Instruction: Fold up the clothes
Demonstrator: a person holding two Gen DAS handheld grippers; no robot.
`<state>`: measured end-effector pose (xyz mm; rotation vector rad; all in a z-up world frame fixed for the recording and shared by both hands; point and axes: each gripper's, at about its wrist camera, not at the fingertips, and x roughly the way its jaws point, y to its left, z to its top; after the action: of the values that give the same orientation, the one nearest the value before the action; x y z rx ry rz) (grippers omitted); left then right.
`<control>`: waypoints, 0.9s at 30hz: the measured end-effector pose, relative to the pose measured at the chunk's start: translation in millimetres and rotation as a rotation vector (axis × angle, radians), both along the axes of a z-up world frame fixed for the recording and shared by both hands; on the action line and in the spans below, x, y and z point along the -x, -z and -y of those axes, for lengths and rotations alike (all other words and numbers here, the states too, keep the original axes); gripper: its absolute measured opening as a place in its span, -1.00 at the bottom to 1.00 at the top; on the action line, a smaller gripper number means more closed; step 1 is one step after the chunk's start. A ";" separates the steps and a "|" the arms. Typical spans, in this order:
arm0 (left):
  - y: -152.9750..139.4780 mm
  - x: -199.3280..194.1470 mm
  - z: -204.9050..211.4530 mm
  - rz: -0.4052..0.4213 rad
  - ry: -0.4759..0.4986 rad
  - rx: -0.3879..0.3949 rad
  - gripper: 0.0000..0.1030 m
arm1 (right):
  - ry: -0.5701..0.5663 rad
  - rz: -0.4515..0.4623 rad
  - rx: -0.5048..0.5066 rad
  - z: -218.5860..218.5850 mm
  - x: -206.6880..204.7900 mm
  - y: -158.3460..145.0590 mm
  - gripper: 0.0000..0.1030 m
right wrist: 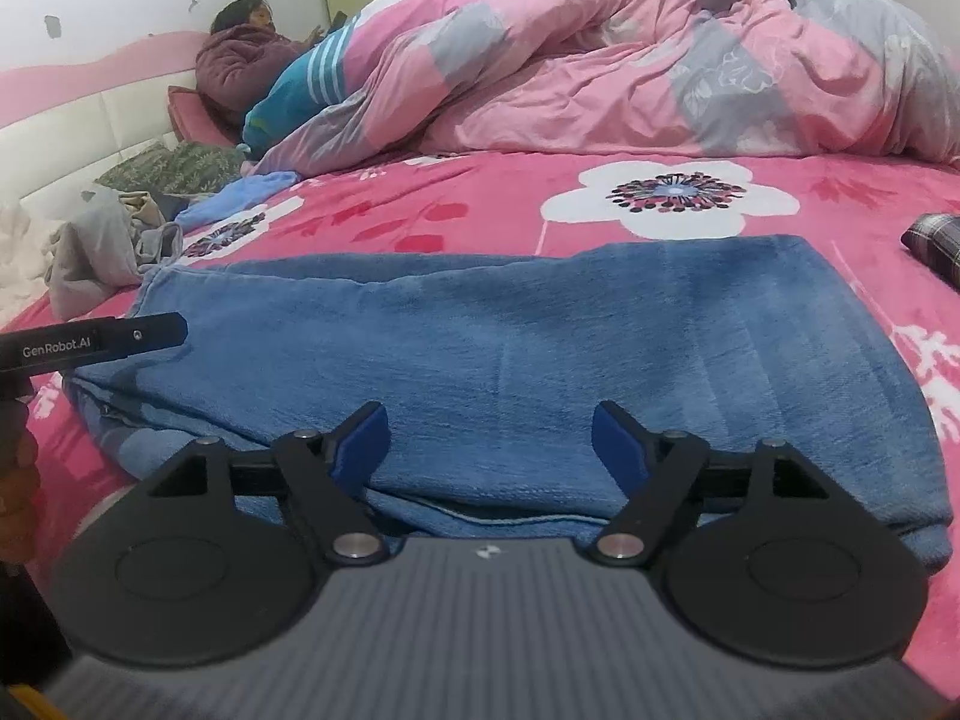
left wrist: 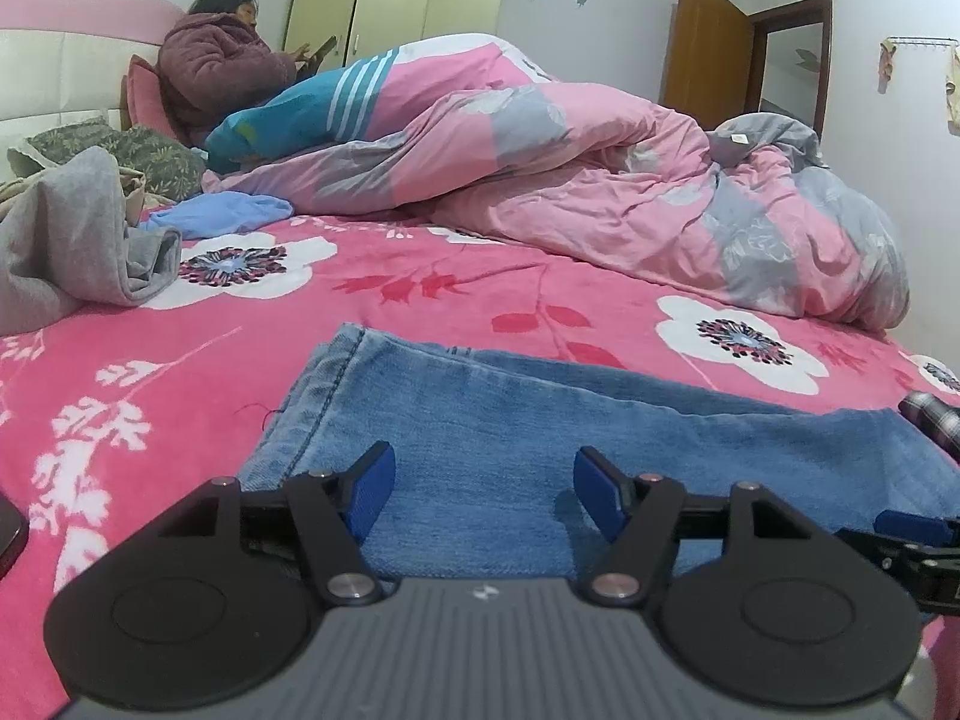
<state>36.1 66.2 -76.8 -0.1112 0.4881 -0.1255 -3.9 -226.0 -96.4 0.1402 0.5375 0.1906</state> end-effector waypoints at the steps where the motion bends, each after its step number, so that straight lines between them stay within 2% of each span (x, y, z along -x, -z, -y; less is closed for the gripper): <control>1: -0.1 -0.1 -0.1 -0.002 0.000 0.001 0.31 | -0.006 -0.003 -0.006 0.0 -0.4 -0.1 0.59; 2: -0.3 -0.3 -0.3 -0.003 0.001 0.001 0.31 | -0.014 -0.005 -0.013 0.1 -0.7 -0.1 0.70; 7: -1.0 -1.6 -0.7 -0.011 0.001 0.002 0.31 | -0.010 -0.024 -0.007 -0.9 -1.6 -6.6 0.72; 11: -1.7 -2.6 -0.1 -0.017 -0.002 0.003 0.32 | 0.055 -0.013 -0.040 10.2 -2.3 -21.7 0.97; 16: -1.9 -3.1 2.2 -0.020 -0.006 -0.005 0.33 | 0.135 -0.085 -0.001 18.9 -15.4 -9.8 0.98; 18: -2.2 -3.5 2.4 -0.023 -0.007 -0.004 0.33 | 0.133 -0.075 0.080 7.2 -14.4 -5.8 0.98; 20: -2.4 -3.8 2.5 -0.025 -0.007 -0.004 0.35 | 0.153 -0.073 0.118 -1.1 -13.5 -3.6 0.98; 27: -2.6 -3.7 2.7 -0.029 -0.007 -0.006 0.36 | 0.169 -0.094 0.103 0.1 -14.4 -5.3 0.98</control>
<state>39.8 63.4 -74.2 -0.1093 0.5169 -0.1161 10.6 -226.1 -91.1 0.0937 0.6246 -0.0083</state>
